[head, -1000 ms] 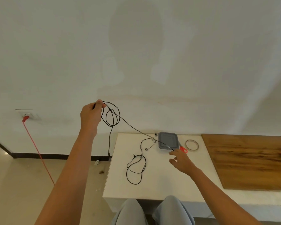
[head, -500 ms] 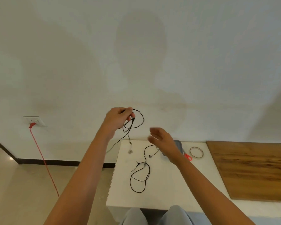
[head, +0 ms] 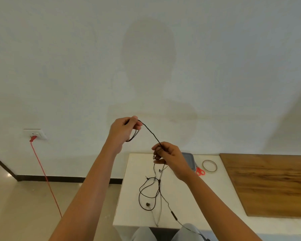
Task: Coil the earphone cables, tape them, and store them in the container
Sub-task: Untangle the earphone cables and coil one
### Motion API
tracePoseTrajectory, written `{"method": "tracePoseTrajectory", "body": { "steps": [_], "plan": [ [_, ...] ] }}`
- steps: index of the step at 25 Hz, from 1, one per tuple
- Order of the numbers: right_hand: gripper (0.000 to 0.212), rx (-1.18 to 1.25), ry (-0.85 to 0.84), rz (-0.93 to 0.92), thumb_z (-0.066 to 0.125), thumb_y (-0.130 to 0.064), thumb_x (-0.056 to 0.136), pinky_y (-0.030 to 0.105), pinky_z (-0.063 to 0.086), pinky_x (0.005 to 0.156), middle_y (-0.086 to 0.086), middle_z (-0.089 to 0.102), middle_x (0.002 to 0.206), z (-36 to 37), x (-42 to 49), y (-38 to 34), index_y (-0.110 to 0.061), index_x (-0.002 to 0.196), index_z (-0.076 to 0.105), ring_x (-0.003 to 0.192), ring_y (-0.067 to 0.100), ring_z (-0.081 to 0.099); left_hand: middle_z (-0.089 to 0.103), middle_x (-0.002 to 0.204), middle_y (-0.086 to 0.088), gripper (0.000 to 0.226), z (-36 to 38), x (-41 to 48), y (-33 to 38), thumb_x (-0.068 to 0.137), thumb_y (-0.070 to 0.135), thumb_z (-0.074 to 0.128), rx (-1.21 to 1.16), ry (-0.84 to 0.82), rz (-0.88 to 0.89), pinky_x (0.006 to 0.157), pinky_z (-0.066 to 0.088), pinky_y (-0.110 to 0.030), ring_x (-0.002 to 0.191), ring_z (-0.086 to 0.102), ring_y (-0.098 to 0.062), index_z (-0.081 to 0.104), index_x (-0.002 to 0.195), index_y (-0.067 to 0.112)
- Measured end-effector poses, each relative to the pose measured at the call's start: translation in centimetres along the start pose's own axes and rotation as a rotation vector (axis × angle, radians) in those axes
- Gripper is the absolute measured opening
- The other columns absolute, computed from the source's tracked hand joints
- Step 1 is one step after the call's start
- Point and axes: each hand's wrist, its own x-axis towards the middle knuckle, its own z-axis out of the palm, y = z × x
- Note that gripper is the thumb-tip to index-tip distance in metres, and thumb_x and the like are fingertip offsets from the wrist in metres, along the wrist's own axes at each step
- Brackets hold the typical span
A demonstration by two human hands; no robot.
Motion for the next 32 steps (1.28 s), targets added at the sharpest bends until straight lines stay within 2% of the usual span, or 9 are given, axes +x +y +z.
{"method": "tracePoseTrajectory", "body": {
  "steps": [5,10,13,16,21,23,26,29,32],
  "plan": [
    [0.023,-0.091,0.040,0.096,0.046,-0.012,0.100,0.021,0.043,0.045,0.007,0.074,0.084,-3.5,-1.5,1.3,-0.011,0.109,0.067,0.054,0.013,0.060,0.069,0.076,0.004,0.031,-2.1,0.6,-0.9,0.097,0.037,0.051,-0.116,0.202,-0.028,0.051,0.031,-0.024,0.044,0.040,-0.002,0.070,0.076,0.024],
    [0.025,-0.274,0.238,0.204,0.045,-0.011,0.098,0.012,0.039,0.057,-0.007,0.068,0.072,-8.0,-1.9,3.7,-0.012,0.092,0.069,0.064,0.004,0.054,0.060,0.070,0.007,0.033,-4.1,1.4,-1.2,0.096,0.036,0.048,-0.200,0.325,-0.072,0.050,0.029,-0.023,0.048,0.034,-0.008,0.066,0.073,0.022],
    [0.023,-0.314,0.356,0.301,0.047,-0.003,0.092,0.028,0.045,0.084,-0.003,0.067,0.093,-9.5,-0.9,4.3,-0.008,0.098,0.068,0.099,0.020,0.058,0.051,0.064,0.006,0.030,-3.7,1.5,-1.1,0.092,0.025,0.044,-0.258,0.243,-0.171,0.041,0.025,-0.021,0.038,0.027,-0.006,0.064,0.070,0.018],
    [0.035,-0.382,0.283,0.356,0.054,-0.006,0.087,0.041,0.037,0.108,0.005,0.055,0.130,-9.0,0.1,2.8,-0.019,0.120,0.061,0.129,0.027,0.043,0.046,0.060,0.006,0.027,-1.8,0.9,-1.0,0.089,0.018,0.042,-0.297,0.069,-0.225,0.037,0.021,-0.019,0.039,0.024,-0.006,0.062,0.072,0.015],
    [0.058,-0.308,-0.036,0.107,0.055,-0.016,0.092,0.026,0.029,0.106,-0.009,0.033,0.152,-4.7,1.7,-2.0,-0.030,0.144,0.035,0.140,0.011,0.028,0.043,0.059,0.006,0.025,2.1,-0.4,-0.9,0.095,0.017,0.042,-0.327,-0.255,-0.240,0.041,0.022,-0.020,0.042,0.025,-0.006,0.057,0.075,0.015],
    [0.044,-0.240,-0.153,0.004,0.053,-0.021,0.097,0.021,0.037,0.104,-0.011,0.048,0.141,-2.8,2.2,-3.3,-0.028,0.139,0.043,0.133,0.003,0.041,0.038,0.056,0.007,0.027,3.1,-0.8,-1.1,0.097,0.020,0.041,-0.425,-0.353,-0.276,0.042,0.023,-0.020,0.042,0.025,-0.006,0.057,0.076,0.016],
    [0.023,-0.219,-0.196,-0.045,0.047,-0.019,0.100,0.028,0.051,0.092,0.000,0.068,0.101,-1.7,2.6,-3.6,-0.012,0.119,0.059,0.094,0.013,0.064,0.033,0.053,0.007,0.033,3.3,-1.2,-1.5,0.099,0.023,0.038,-0.685,-0.432,-0.352,0.043,0.026,-0.021,0.042,0.025,-0.007,0.064,0.084,0.010],
    [0.024,-0.029,-0.199,-0.007,0.048,-0.026,0.100,0.026,0.050,0.067,-0.001,0.064,0.081,-1.9,2.4,-2.8,-0.012,0.103,0.068,0.057,0.010,0.046,0.044,0.060,0.004,0.039,2.5,-1.3,-2.0,0.097,0.023,0.039,-0.813,-0.476,-0.346,0.047,0.029,-0.023,0.047,0.030,-0.009,0.074,0.100,0.007],
    [0.027,-0.049,-0.084,-0.027,0.049,-0.033,0.099,0.020,0.035,0.050,-0.003,0.057,0.069,-2.7,2.6,-1.8,-0.017,0.097,0.071,0.050,0.008,0.034,0.068,0.087,0.003,0.031,1.6,-1.5,-2.1,0.095,0.020,0.046,-0.903,-0.508,-0.313,0.048,0.036,-0.021,0.052,0.046,-0.007,0.073,0.108,0.011]
  ]
}}
